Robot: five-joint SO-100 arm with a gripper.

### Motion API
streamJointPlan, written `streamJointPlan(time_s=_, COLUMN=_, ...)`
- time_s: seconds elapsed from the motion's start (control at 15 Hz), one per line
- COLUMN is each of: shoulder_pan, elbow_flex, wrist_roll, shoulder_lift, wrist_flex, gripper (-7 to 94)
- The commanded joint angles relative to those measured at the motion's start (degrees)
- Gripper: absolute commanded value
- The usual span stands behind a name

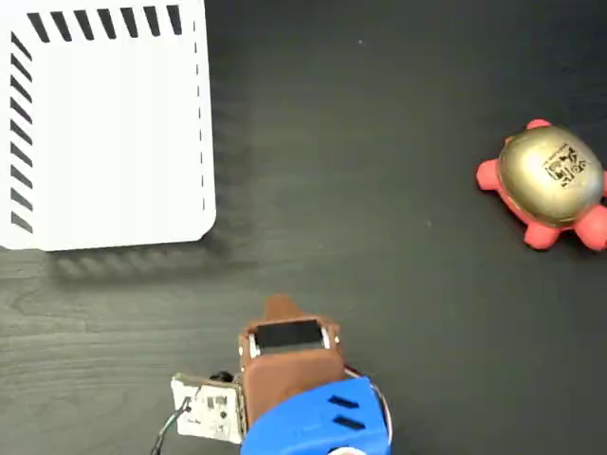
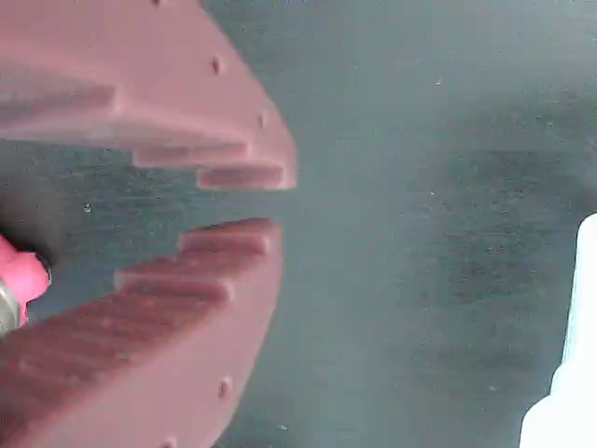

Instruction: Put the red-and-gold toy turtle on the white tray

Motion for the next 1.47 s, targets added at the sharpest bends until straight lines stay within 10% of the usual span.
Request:
streamJointPlan(time_s=0.0, shoulder_pan=-0.62, elbow_flex=-0.62, wrist_roll=0.26, shoulder_lift=0.18, wrist_flex=0.44, gripper=0)
streamJointPlan(time_s=1.13, shoulder_pan=-0.88, elbow_flex=-0.70, wrist_roll=3.16, shoulder_lift=-0.88, wrist_flex=0.09, gripper=0)
streamJointPlan(time_s=1.4, shoulder_pan=5.10, elbow_flex=-20.13, wrist_roll=6.15, shoulder_lift=-25.84, wrist_flex=-4.75, gripper=0)
